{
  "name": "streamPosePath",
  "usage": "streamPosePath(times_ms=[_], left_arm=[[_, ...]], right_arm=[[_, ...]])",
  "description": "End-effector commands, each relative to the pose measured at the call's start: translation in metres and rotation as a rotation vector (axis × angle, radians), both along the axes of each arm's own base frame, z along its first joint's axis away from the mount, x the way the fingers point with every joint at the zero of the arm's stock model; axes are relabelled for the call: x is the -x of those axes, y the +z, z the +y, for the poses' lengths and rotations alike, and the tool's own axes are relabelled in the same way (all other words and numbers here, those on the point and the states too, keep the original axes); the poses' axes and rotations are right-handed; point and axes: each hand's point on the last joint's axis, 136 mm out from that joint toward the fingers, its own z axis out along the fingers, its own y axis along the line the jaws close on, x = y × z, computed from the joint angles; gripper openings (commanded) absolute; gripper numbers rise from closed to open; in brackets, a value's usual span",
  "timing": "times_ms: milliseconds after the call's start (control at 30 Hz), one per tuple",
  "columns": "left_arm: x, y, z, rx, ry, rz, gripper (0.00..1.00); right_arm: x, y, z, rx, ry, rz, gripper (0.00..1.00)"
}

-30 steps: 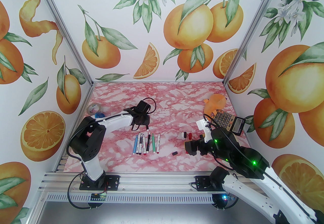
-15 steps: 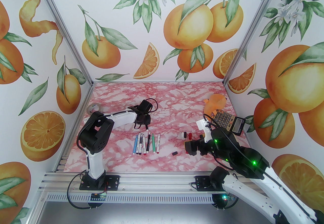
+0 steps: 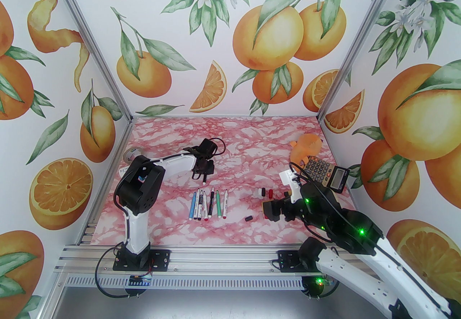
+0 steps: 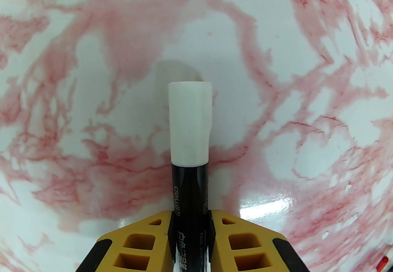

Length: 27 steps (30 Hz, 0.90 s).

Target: Open the pen caps

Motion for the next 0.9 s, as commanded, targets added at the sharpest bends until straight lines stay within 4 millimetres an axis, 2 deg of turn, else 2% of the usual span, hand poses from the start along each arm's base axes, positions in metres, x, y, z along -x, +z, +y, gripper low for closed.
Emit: streamPosePath(times_ms=[0,167,367,500,700,733,800,867], left_arm=[[-0.017,0.018,0.0,0.011,-0.038,-0.027,0.2],[-0.025,0.061,-0.01,0.06,-0.116,-0.082,0.18],[-0.014,0.123,-0.04,0.232,-0.264,-0.153,0.16],[0.004,0.161,-0.062,0.377,-0.38,-0.19,0.16],[0.042,0.21,-0.099,0.622,-0.572,-0.226,0.13],[0.049,0.216,-0.106,0.654,-0.605,-0.23,0.13],[0.051,0.218,-0.107,0.663,-0.614,-0.234,0.13],[0.068,0.229,-0.12,0.706,-0.68,-0.244,0.13]], right_arm=[[-0.001,-0.001,-0.005,0.013,-0.024,-0.01,1.0],[-0.001,0.002,-0.005,0.005,-0.027,-0.018,0.99],[-0.01,0.019,-0.007,-0.033,-0.103,-0.025,0.99],[-0.025,0.028,0.008,-0.162,-0.17,-0.015,0.97],[-0.049,0.042,0.031,-0.402,-0.255,-0.018,0.93],[-0.053,0.044,0.032,-0.428,-0.271,-0.024,0.93],[-0.055,0.045,0.034,-0.445,-0.281,-0.028,0.92],[-0.061,0.046,0.036,-0.476,-0.301,-0.032,0.92]])
